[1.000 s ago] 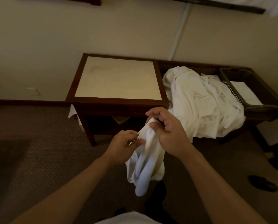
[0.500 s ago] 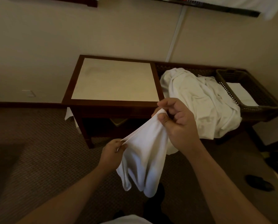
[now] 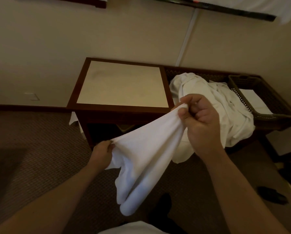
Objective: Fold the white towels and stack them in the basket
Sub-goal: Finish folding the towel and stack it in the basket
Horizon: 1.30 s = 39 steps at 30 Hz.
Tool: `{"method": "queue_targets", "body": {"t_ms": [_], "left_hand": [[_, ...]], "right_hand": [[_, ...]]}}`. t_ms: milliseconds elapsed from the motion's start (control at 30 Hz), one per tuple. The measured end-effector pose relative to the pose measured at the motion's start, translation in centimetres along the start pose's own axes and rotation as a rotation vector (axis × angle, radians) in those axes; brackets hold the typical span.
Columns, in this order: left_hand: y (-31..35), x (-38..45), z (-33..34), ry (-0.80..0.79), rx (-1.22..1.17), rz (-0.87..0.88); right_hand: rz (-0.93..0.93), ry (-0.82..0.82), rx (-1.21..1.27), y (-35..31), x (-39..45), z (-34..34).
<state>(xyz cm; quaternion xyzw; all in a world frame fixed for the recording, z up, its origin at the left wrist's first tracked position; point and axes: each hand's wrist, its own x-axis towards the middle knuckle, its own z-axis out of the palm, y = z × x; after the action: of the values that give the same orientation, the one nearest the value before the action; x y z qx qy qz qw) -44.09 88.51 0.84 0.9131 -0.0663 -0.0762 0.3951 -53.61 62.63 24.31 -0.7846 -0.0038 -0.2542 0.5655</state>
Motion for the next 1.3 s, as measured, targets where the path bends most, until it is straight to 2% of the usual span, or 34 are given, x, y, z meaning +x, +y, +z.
{"method": "queue_targets", "body": {"t_ms": [67,133,200,300,400,533,600,667,833,867,967,1000,1133,1167,1200,1300], "left_hand": [[1.2,0.5,-1.6,0.059,0.02,0.066],[3.0,0.8,-3.2,0.066,0.041,0.182],[4.5,1.2,-4.9,0.068,0.059,0.29],[4.7,3.3,-7.5,0.092,0.113,0.318],[3.5,5.3,-8.7,0.089,0.291,0.321],[2.4,6.7,-8.0,0.163,0.304,0.287],[2.3,7.5,-7.8,0.087,0.397,0.301],[2.7,8.6,-7.7,0.021,0.459,0.302],[6.5,11.4,-6.7,0.196,0.42,0.355],[6.9,11.7,-6.6,0.227,0.401,0.344],[7.4,12.5,-7.5,0.349,0.303,0.232],[7.4,12.6,-7.8,0.365,0.31,0.221],[8.3,12.5,-7.6,0.306,0.421,0.342],[8.6,12.6,-7.4,0.326,0.398,0.32],[8.9,12.7,-7.2,0.358,0.368,0.272],[8.8,13.0,-6.8,0.425,0.286,0.152]], "right_hand": [[0.06,0.164,-0.259,1.8,0.8,-1.1],[0.2,0.268,-0.424,4.3,1.3,-2.6],[0.289,0.324,-0.46,6.6,1.4,-4.1],[0.331,0.417,-0.423,9.2,1.7,-5.4],[0.29,0.393,-0.397,11.4,1.8,-5.0],[0.315,0.317,-0.354,14.0,3.4,-5.2],[0.334,0.195,-0.42,15.5,4.6,-6.3],[0.343,0.158,-0.437,16.9,5.3,-7.0],[0.483,0.425,-0.206,19.6,6.7,-6.0],[0.521,0.403,-0.169,19.9,6.9,-5.7],[0.524,0.143,-0.25,20.9,6.9,-5.4],[0.498,0.137,-0.25,21.2,7.1,-5.5],[0.493,0.442,-0.098,21.4,8.4,-4.2],[0.522,0.405,-0.06,21.3,8.5,-3.5],[0.532,0.246,-0.036,21.5,8.4,-2.7],[0.544,-0.546,0.001,21.9,7.0,-1.6]]}}
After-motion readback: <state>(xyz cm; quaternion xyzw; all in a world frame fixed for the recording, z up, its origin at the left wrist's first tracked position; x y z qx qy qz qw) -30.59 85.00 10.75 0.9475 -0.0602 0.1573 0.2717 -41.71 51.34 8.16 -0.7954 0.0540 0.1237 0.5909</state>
